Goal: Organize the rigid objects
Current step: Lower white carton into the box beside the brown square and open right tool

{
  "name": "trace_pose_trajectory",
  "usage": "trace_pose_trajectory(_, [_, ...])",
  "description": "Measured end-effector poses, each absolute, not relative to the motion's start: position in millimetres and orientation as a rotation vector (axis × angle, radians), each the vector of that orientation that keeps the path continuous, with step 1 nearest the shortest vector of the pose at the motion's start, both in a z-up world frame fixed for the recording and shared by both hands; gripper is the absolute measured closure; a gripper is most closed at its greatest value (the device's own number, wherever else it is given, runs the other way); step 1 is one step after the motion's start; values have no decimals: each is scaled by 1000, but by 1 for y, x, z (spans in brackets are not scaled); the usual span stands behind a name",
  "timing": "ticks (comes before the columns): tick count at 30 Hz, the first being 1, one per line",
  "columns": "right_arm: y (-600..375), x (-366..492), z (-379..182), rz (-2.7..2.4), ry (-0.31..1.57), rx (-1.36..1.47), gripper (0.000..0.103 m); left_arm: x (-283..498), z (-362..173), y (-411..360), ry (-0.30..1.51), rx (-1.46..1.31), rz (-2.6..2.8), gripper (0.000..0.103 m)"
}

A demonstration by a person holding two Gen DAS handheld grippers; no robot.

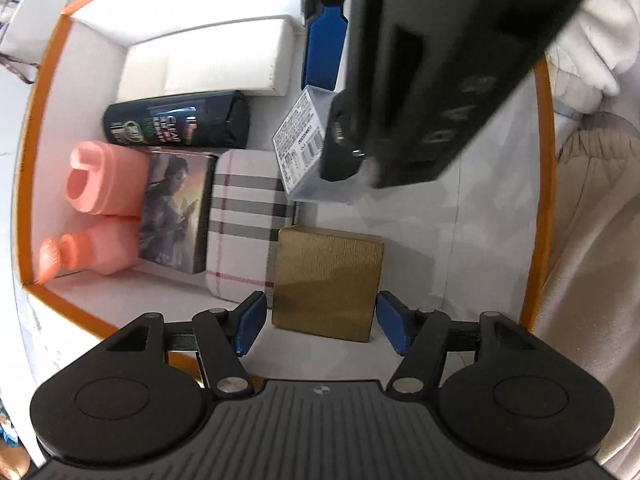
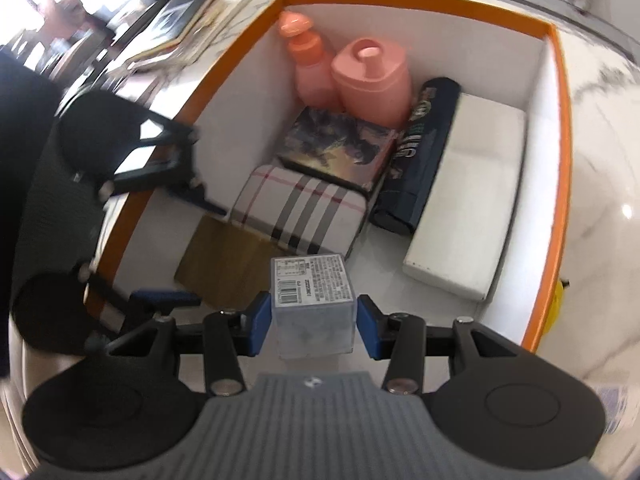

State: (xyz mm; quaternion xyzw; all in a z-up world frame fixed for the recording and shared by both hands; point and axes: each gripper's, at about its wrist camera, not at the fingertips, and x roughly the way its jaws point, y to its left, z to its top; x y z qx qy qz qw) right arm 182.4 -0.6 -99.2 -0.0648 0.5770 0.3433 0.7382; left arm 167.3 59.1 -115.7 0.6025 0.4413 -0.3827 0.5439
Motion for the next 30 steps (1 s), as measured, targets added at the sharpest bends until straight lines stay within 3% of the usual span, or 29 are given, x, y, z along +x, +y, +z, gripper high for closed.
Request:
trace_pose_trajectory(6, [-3,177,-101,620,1252,-9,55,174,-91,56,1020,1206,-938,29])
trace_pose_trajectory(10, [1,173,-111,618,1341,52,54,177,-87,56,1019,1107,-901,29])
trace_pose_trajectory(16, [1,171,-122,604,1362,133,54,175,-89,56,949,1100,-902,32])
trace_pose_trajectory(23, [17,161,-118,751,1293,-36,53,173,-90,59,908,1086,-894,32])
trace_pose_trajectory(27, [10,163,-117,765,1300,19,47,169,-89,63,893,1055,-877,37])
trace_pose_trajectory(30, [6,162,-113,766,1284,33,52,167,-87,64,892,1040,-876,38])
